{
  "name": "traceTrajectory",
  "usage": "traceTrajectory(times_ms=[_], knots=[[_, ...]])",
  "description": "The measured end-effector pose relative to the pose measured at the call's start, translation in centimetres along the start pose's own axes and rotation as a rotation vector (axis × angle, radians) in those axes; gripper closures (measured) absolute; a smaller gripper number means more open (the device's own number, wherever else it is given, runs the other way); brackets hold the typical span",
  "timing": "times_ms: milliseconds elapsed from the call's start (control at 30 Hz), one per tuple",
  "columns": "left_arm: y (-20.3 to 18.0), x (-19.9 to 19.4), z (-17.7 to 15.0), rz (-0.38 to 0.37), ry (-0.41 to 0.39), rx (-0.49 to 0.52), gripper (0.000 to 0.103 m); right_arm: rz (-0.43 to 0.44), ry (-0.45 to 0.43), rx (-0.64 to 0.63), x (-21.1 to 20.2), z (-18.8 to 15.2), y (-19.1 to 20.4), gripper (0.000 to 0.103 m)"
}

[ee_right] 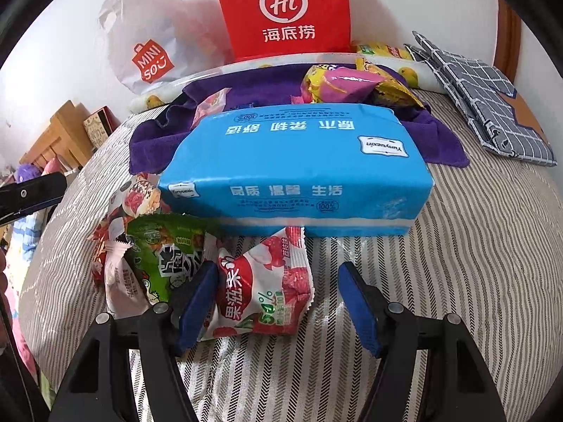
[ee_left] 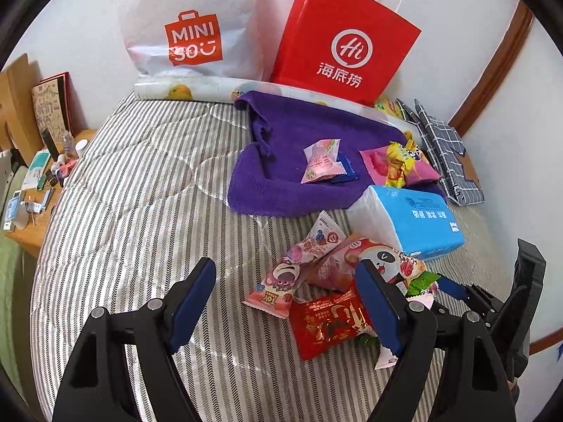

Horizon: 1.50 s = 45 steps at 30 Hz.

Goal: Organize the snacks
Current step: 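Grasp the red-and-white snack bag with the right tool, then lift the red-and-white bag with the right tool while the left tool grasps the pink candy stick packet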

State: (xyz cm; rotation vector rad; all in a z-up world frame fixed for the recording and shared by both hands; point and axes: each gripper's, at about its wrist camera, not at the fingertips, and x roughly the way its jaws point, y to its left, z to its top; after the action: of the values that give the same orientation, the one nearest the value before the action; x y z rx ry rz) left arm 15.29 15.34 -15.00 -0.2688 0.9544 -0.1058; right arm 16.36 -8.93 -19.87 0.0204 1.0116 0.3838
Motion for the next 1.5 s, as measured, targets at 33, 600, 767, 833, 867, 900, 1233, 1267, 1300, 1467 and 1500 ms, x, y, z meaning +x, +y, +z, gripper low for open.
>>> traceTrajectory(times_ms=[33,600,767,833,867,900,1233,1267,1300,1467,1500], knots=[[0.0,0.0,0.0,0.001,0.002,0.000,0.022,0.001,-0.001,-0.001,0.0,0.0,0.0,0.034],[2.9,1.4,-0.1,0.053,0.031,-0.041,0.022,0.002,-0.077,0.022,-3.6,-0.2,-3.0,0.060],[1.5,4.0,-0.7,0.042,0.087,0.020,0.022,-0.027,-0.086,0.071,-4.6,-0.7,-5.5,0.060],[0.8,5.0,-0.9,0.044,0.102,0.047,0.022,-0.034,-0.088,0.083,-4.8,-0.9,-6.2,0.065],[0.6,5.5,-1.0,0.050,0.105,0.058,0.023,-0.037,-0.087,0.088,-4.9,-1.0,-6.5,0.065],[0.5,5.9,-1.1,0.055,0.108,0.071,0.025,-0.037,-0.088,0.093,-4.9,-1.1,-6.8,0.065],[-1.7,7.2,-1.7,0.142,0.024,0.215,0.068,-0.020,-0.078,0.035,-3.7,-1.1,-6.2,0.059],[-1.7,7.2,-1.8,0.135,0.011,0.216,0.068,-0.021,-0.077,0.027,-3.4,-1.0,-6.1,0.057],[-1.8,7.3,-1.9,0.135,0.002,0.217,0.068,-0.020,-0.073,0.023,-3.2,-1.0,-5.9,0.055],[-1.7,7.2,-1.8,0.135,0.002,0.212,0.068,-0.074,-0.052,0.018,-1.7,-1.0,-5.7,0.051],[-1.7,7.2,-1.8,0.134,0.002,0.210,0.068,-0.083,-0.054,0.005,-1.6,-1.0,-5.6,0.051]])
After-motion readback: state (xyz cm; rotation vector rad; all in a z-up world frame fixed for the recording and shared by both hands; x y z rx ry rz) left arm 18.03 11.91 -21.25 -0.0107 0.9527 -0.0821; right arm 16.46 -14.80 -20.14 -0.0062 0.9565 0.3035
